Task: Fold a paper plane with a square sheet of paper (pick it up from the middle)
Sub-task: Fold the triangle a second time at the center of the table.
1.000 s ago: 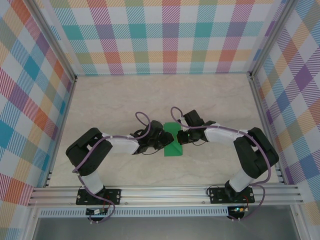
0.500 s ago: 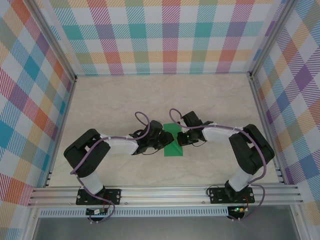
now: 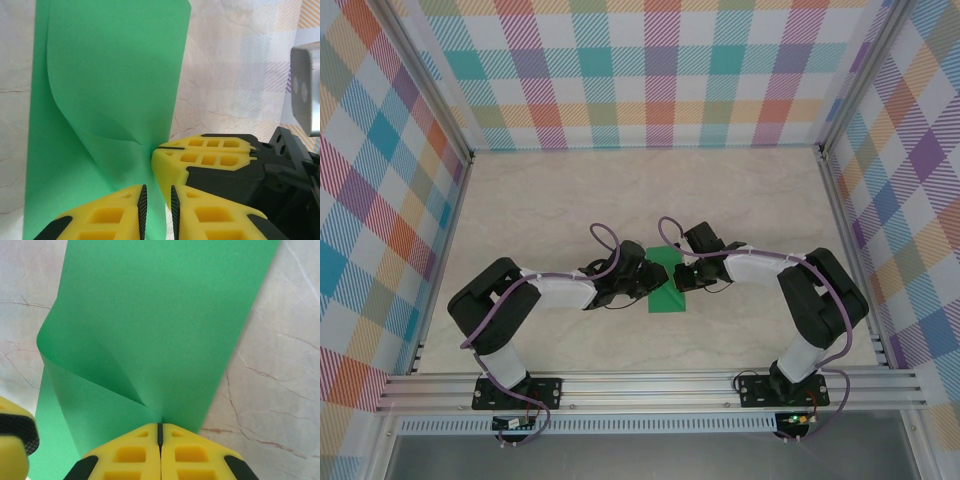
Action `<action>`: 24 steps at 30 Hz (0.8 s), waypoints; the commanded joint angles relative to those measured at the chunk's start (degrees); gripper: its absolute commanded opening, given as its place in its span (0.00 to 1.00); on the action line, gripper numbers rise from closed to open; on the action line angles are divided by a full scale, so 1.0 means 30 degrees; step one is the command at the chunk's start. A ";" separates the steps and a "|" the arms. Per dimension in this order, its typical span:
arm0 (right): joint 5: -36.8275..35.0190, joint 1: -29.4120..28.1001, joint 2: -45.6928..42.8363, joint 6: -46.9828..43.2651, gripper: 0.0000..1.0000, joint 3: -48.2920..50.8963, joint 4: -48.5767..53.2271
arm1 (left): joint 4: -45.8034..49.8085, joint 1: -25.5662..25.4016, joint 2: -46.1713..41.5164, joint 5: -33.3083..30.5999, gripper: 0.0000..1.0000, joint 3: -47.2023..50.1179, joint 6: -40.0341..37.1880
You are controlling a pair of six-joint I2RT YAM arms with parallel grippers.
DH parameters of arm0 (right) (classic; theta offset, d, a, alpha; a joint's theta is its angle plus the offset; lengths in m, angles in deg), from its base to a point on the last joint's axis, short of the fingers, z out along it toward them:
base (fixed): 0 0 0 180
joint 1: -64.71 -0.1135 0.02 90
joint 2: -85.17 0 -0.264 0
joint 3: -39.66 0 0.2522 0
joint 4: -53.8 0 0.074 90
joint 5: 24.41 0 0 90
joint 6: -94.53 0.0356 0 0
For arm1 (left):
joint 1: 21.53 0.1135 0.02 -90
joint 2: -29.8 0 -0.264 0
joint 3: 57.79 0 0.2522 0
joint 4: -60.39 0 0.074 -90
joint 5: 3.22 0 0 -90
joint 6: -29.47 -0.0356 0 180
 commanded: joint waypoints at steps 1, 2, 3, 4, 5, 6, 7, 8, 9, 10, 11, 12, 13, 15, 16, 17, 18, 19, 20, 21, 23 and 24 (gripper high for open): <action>0.0069 0.0053 0.0326 -0.0350 0.06 -0.0331 -0.0204 | -0.1094 -0.0169 0.0323 0.0187 0.21 -0.0244 0.0418; 0.0062 0.0075 0.0333 -0.0351 0.06 -0.0334 -0.0221 | -0.1156 -0.0179 0.0407 0.0204 0.21 -0.0288 0.0508; 0.0030 0.0077 0.0326 -0.0343 0.06 -0.0331 -0.0193 | -0.1158 -0.0193 0.0503 0.0159 0.20 -0.0321 0.0559; 0.0025 0.0062 0.0334 -0.0351 0.06 -0.0330 -0.0206 | -0.1191 -0.0175 0.0615 0.0174 0.19 -0.0368 0.0625; 0.0025 0.0065 0.0305 -0.0365 0.06 -0.0336 -0.0187 | -0.1190 -0.0169 0.0737 0.0102 0.18 -0.0390 0.0689; -0.0001 0.0077 0.0282 -0.0350 0.06 -0.0357 -0.0186 | -0.1153 -0.0165 0.0863 0.0080 0.17 -0.0417 0.0796; -0.0004 0.0068 0.0298 -0.0361 0.06 -0.0338 -0.0179 | -0.1147 -0.0180 0.0982 0.0037 0.15 -0.0447 0.0876; -0.0004 0.0077 0.0276 -0.0351 0.06 -0.0331 -0.0150 | -0.1161 -0.0186 0.1096 0.0005 0.14 -0.0426 0.0969; -0.0032 0.0076 0.0256 -0.0334 0.06 -0.0330 -0.0165 | -0.1150 -0.0180 0.1205 -0.0027 0.13 -0.0439 0.1059; -0.0033 0.0077 0.0275 -0.0350 0.06 -0.0330 -0.0152 | -0.1165 -0.0186 0.1289 -0.0080 0.11 -0.0419 0.1136; -0.0033 0.0069 0.0275 -0.0354 0.06 -0.0330 -0.0154 | -0.1229 -0.0184 0.1370 -0.0114 0.10 -0.0391 0.1191; -0.0033 0.0061 0.0274 -0.0347 0.06 -0.0316 -0.0162 | -0.1261 -0.0173 0.1450 -0.0091 0.10 -0.0445 0.1198; -0.0033 0.0062 0.0275 -0.0350 0.06 -0.0303 -0.0173 | -0.1357 -0.0168 0.1490 -0.0060 0.10 -0.0469 0.1206; -0.0033 0.0073 0.0273 -0.0350 0.06 -0.0301 -0.0166 | -0.1566 -0.0185 0.1592 0.0080 0.10 -0.0522 0.1196; -0.0033 0.0055 0.0275 -0.0351 0.06 -0.0301 -0.0161 | -0.1615 -0.0182 0.1632 0.0127 0.10 -0.0552 0.1199; -0.0033 0.0076 0.0274 -0.0351 0.06 -0.0316 -0.0155 | -0.1662 -0.0197 0.1660 0.0171 0.10 -0.0571 0.1199; -0.0063 0.0076 0.0279 -0.0351 0.06 -0.0334 -0.0157 | -0.1634 -0.0219 0.1685 0.0190 0.10 -0.0613 0.1195; -0.0034 0.0066 0.0297 -0.0350 0.06 -0.0334 -0.0190 | -0.1634 -0.0208 0.1736 0.0175 0.10 -0.0624 0.1199; -0.0033 0.0069 0.0314 -0.0348 0.06 -0.0334 -0.0182 | -0.1656 -0.0220 0.1777 0.0175 0.10 -0.0602 0.1199; -0.0033 0.0075 0.0333 -0.0350 0.06 -0.0361 -0.0152 | -0.1729 -0.0208 0.1835 0.0208 0.11 -0.0617 0.1198; -0.0062 0.0075 0.0299 -0.0354 0.06 -0.0367 -0.0166 | -0.1932 -0.0223 0.1924 0.0284 0.11 -0.0611 0.1255; -0.0145 0.0077 0.0277 -0.0351 0.06 -0.0390 -0.0174 | -0.1995 -0.0200 0.1971 0.0341 0.12 -0.0613 0.1253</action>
